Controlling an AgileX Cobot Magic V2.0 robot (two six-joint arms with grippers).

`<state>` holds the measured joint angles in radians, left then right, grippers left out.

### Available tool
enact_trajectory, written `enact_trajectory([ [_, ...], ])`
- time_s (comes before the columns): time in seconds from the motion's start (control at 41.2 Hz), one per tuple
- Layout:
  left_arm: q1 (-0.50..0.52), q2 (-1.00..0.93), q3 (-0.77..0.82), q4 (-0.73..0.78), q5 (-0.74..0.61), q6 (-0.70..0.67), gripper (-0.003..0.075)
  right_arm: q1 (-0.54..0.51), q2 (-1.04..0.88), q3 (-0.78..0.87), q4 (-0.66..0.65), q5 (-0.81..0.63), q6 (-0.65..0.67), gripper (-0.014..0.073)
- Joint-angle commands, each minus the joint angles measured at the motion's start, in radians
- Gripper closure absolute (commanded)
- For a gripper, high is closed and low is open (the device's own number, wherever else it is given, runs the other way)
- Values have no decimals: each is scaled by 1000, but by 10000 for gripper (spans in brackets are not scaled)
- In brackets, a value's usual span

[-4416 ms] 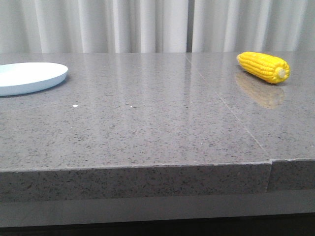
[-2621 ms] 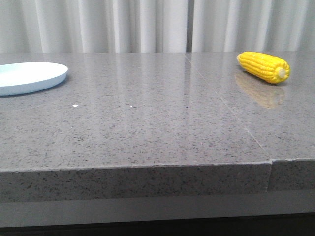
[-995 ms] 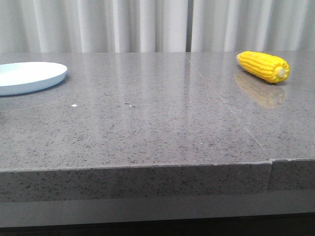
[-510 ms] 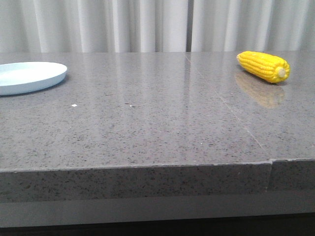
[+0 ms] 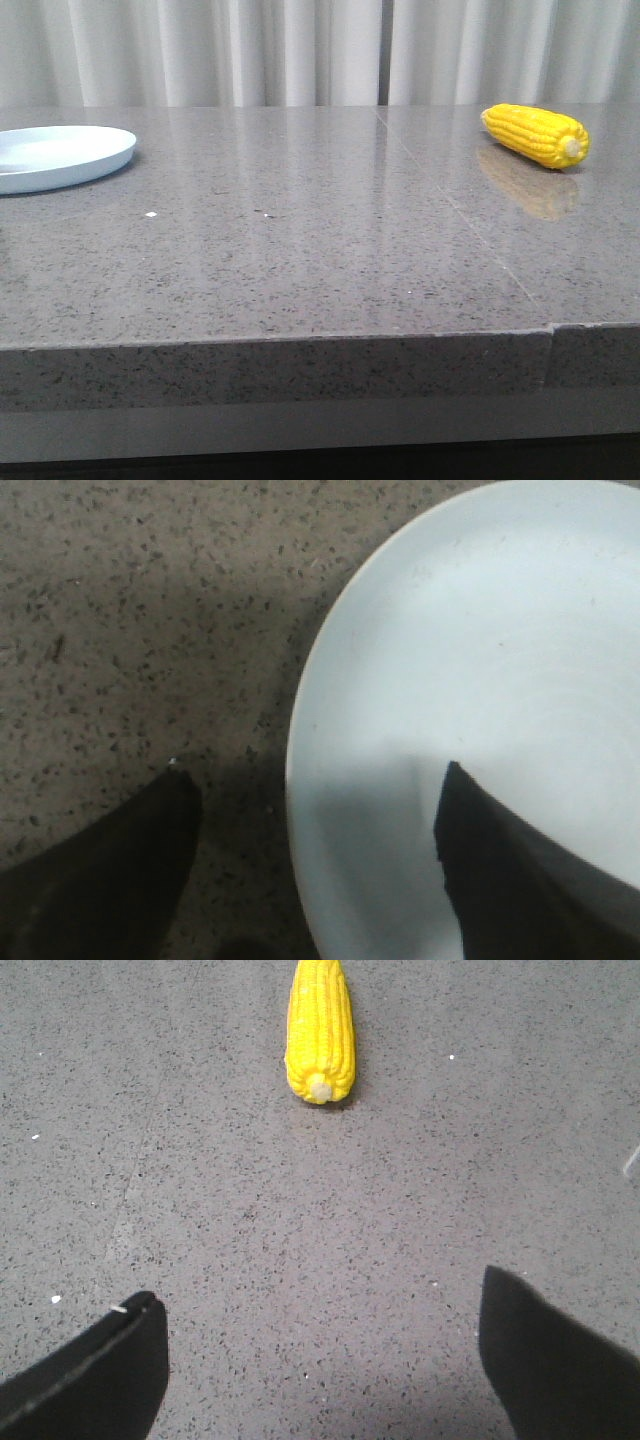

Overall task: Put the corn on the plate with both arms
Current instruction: 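Open the left gripper and lower it onto the rim of the plate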

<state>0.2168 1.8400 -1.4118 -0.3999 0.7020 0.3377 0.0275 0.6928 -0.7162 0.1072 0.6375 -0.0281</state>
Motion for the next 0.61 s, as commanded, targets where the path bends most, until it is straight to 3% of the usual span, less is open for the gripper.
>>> enact_trajectory([
  [0.0,-1,-39,-42,-29,-27,0,330,-4,3,-33,-2,-64,-4,-59],
  [0.413,-3,-31,-42,-29,-21,0,726,-4,3,-33,-2,-64,-4,-59],
  [0.582,-3,-41,-45,-29,-12,0,740,-4,3,-33,-2,-64,-4,-59],
])
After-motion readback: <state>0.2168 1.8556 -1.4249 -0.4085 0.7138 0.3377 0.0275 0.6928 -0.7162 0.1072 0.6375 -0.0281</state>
